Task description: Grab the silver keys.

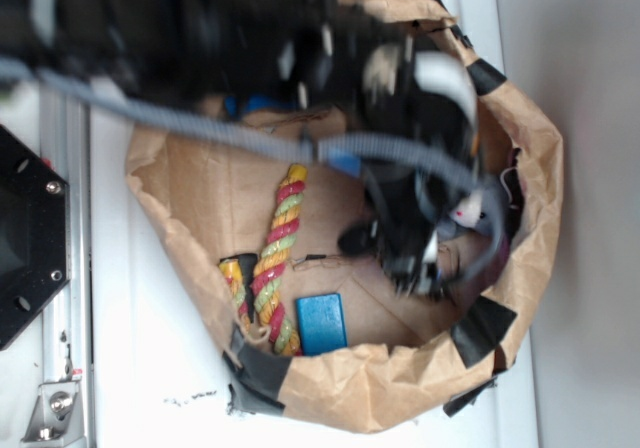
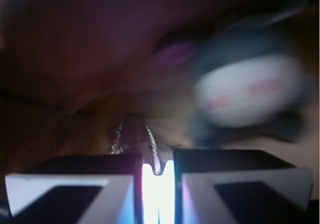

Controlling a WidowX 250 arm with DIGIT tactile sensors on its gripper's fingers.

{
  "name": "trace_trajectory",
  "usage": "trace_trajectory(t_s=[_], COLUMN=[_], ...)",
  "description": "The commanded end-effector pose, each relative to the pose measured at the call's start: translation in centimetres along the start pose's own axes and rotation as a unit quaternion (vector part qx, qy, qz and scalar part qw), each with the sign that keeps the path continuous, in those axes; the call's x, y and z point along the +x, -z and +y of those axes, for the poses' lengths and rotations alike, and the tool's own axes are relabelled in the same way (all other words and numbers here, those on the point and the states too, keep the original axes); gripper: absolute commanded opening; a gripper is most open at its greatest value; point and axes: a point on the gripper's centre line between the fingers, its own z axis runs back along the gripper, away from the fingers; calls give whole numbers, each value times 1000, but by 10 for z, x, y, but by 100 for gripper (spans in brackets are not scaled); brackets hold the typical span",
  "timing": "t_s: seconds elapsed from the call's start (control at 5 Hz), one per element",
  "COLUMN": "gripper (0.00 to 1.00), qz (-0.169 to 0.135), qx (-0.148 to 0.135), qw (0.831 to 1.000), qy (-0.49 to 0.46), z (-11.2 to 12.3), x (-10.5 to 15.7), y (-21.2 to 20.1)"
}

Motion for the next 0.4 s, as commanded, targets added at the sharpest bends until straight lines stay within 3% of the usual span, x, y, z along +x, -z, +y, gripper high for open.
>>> trace_trajectory(t_s=[0.0,0.2], gripper=[0,0], qz=[25,55], qx=[23,86], qw=[999,993], qy=[14,-53], z=[-31,-45], x=[-38,-50], y=[-94,-79])
